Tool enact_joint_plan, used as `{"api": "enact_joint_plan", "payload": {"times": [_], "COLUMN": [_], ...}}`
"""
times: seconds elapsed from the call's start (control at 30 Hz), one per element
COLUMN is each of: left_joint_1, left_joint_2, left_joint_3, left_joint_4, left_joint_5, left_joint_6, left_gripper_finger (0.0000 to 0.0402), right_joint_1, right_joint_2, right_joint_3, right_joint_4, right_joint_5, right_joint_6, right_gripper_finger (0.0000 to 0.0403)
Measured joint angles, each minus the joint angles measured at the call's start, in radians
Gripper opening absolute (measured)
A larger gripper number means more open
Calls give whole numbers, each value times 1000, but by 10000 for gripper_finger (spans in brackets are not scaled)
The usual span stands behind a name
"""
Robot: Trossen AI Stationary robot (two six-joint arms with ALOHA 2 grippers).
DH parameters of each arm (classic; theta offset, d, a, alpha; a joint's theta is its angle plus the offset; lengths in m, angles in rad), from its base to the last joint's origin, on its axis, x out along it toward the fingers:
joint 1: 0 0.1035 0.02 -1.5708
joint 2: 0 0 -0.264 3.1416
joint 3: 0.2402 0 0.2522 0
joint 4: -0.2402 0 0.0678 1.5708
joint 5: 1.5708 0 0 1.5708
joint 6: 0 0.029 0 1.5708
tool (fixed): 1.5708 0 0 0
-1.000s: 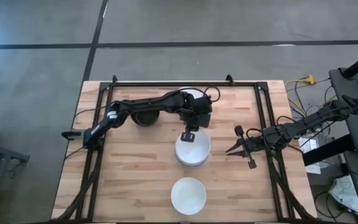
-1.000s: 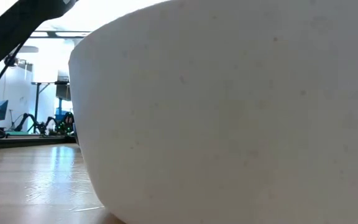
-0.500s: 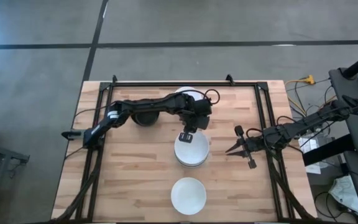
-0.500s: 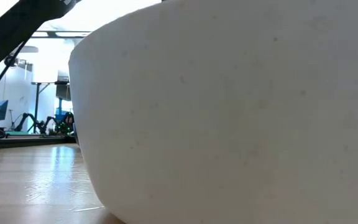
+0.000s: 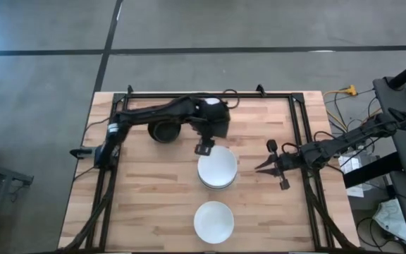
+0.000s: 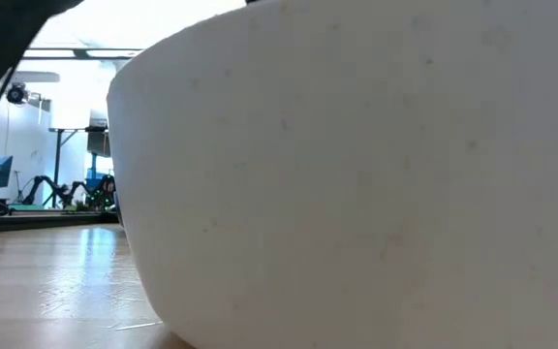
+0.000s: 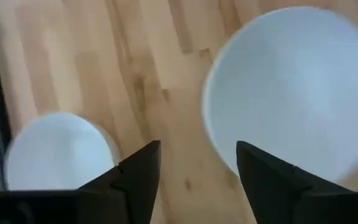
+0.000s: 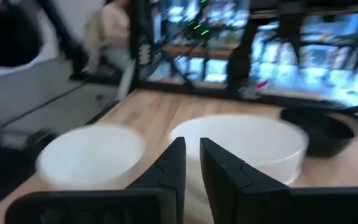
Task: Nest bowls inside each other
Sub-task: Stack the white bowl on top of the white bowl
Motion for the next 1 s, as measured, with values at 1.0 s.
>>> {"api": "enact_joint_plan", "payload": {"times": [1.0], "left_joint_1": [-116], "left_joint_2": [-815], "left_joint_3": [-1541], "left_joint_4": [1477], "left_joint_5": [95], "left_joint_6": [-379], "left_gripper_finger": [196], "right_joint_1": [-374], "right_joint_2": [838], "right_joint_3": [176], "right_joint_4": [683], "right_joint_5": [-274], "right_joint_6": [161], "right_gripper_finger": [43]}}
